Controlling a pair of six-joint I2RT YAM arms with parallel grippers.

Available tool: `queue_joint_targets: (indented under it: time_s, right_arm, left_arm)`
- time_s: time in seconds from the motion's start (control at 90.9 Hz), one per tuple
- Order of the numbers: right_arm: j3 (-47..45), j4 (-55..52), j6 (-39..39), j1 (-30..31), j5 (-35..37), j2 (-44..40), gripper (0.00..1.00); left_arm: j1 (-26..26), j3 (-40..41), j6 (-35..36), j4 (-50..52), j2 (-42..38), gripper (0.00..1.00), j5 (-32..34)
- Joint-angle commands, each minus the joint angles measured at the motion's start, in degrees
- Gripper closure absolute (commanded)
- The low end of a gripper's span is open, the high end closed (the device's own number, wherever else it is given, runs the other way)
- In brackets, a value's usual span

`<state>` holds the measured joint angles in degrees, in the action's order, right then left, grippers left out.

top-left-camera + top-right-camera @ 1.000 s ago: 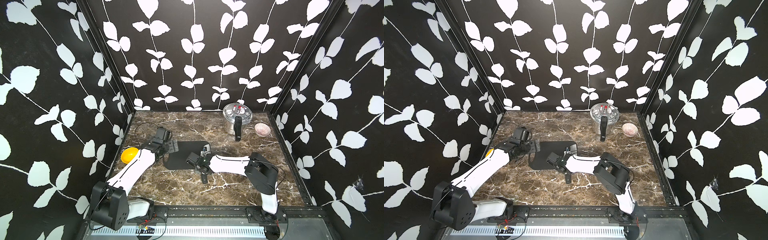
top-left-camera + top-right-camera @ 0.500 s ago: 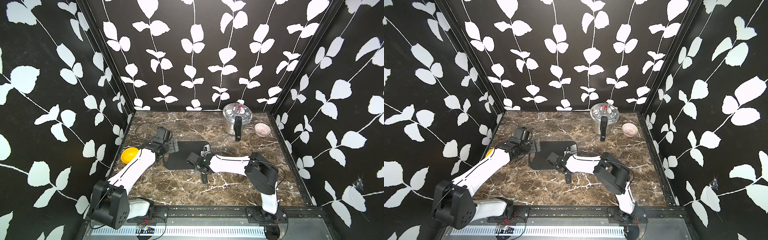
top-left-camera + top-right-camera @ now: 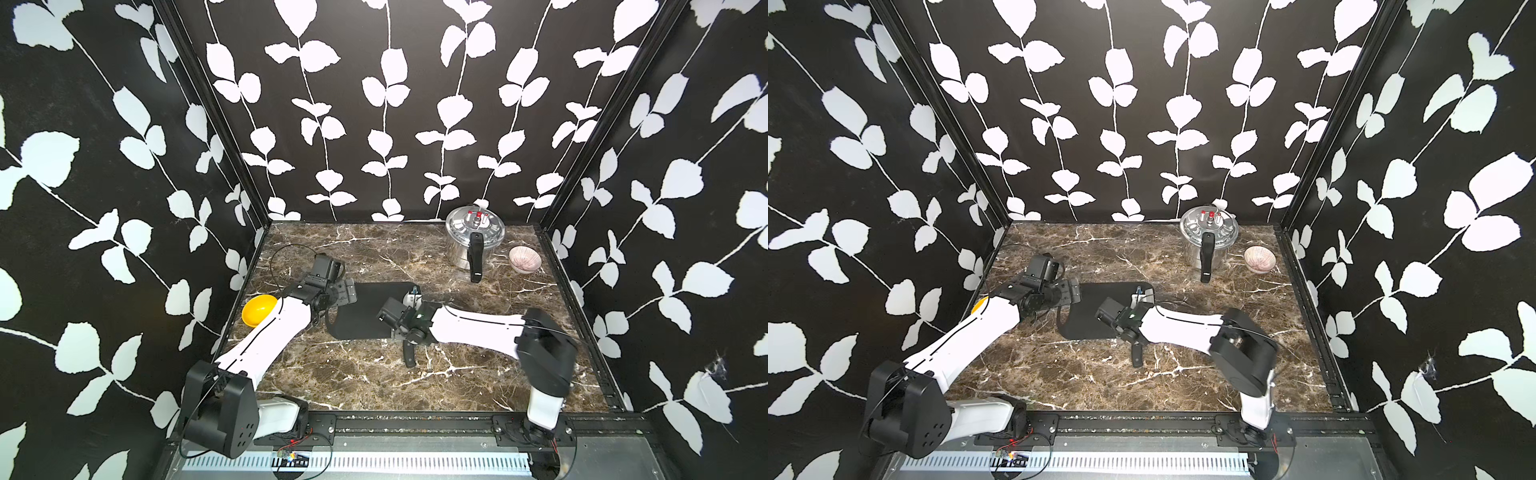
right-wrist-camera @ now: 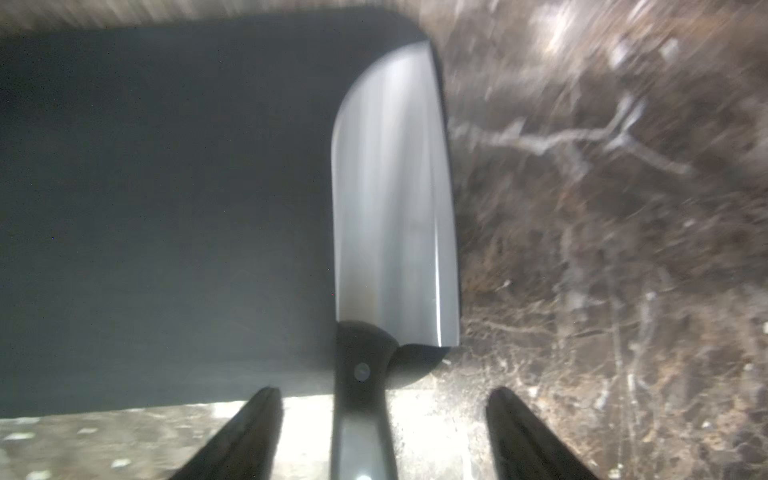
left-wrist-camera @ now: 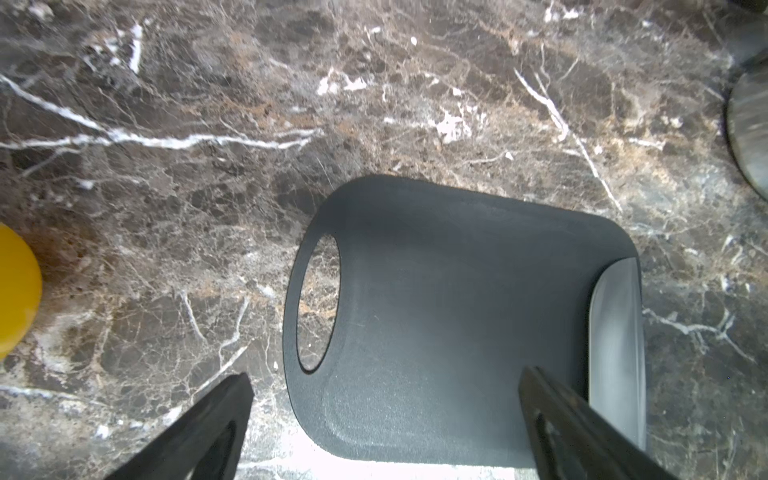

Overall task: Align the knife with the edge of the cutting board
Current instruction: Place the knife at the edge of the cutting board, then reset both arms

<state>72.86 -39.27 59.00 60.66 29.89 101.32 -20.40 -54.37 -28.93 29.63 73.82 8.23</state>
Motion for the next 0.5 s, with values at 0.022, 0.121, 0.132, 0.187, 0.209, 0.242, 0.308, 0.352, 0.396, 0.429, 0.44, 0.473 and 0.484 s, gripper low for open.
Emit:
queue_joint_targets:
  time_s: [0.022,0.121,0.132,0.187,0.209,0.242,0.308,0.352,0.396,0.429,0.44,0.473,0.484]
  right_arm:
    - [-5.8,3.8,-3.3,-1.4,8.6,-8.7,0.12]
    - [-11.9,9.4,-7.9,-3.7,13.0,-17.1,0.06]
    - [-12.6,10.1,-8.4,-4.0,13.6,-18.0,0.05]
    - [-16.6,14.3,-11.5,-5.6,17.1,-21.9,0.03]
    - [-18.3,16.5,-13.1,-6.1,18.2,-23.6,0.02]
    - [-21.0,19.9,-16.3,-7.2,19.5,-25.9,0.01]
    - [-26.2,28.4,-23.9,-9.7,20.0,-30.4,0.01]
    - [-28.9,32.4,-28.0,-11.4,20.0,-32.6,0.01]
    - [-31.0,34.5,-30.4,-13.7,20.2,-34.4,0.01]
    - [-32.0,34.9,-31.4,-15.8,20.2,-35.3,0.01]
    - [-32.4,35.0,-31.7,-16.5,20.2,-35.6,0.01]
    - [-33.2,35.2,-33.0,-18.6,20.2,-36.0,0.01]
    - [-33.5,35.3,-33.4,-19.4,20.3,-36.1,0.01]
  left_arm:
    - [0.3,-0.1,0.9,-3.7,-1.7,0.01,3.8]
    - [0.4,1.8,2.6,-7.4,-3.3,0.02,7.8]
    - [0.4,2.1,2.8,-7.9,-3.5,0.02,8.1]
    - [0.4,3.5,4.4,-10.4,-4.3,0.02,10.5]
    - [0.4,4.1,5.0,-11.5,-4.6,0.02,11.6]
    - [0.3,5.1,6.3,-13.2,-4.9,0.01,13.3]
    - [0.4,6.9,8.8,-15.9,-5.2,0.02,17.3]
    - [0.5,8.2,10.1,-17.4,-5.2,0.02,19.9]
    - [0.6,9.5,12.1,-19.2,-5.1,0.02,22.4]
    - [0.7,10.8,13.6,-21.3,-5.0,0.02,24.1]
    - [0.8,11.0,14.0,-21.9,-5.0,0.02,24.6]
    - [1.0,12.6,15.7,-23.8,-4.9,0.02,26.3]
    - [1.2,13.0,16.1,-24.8,-4.9,0.02,26.6]
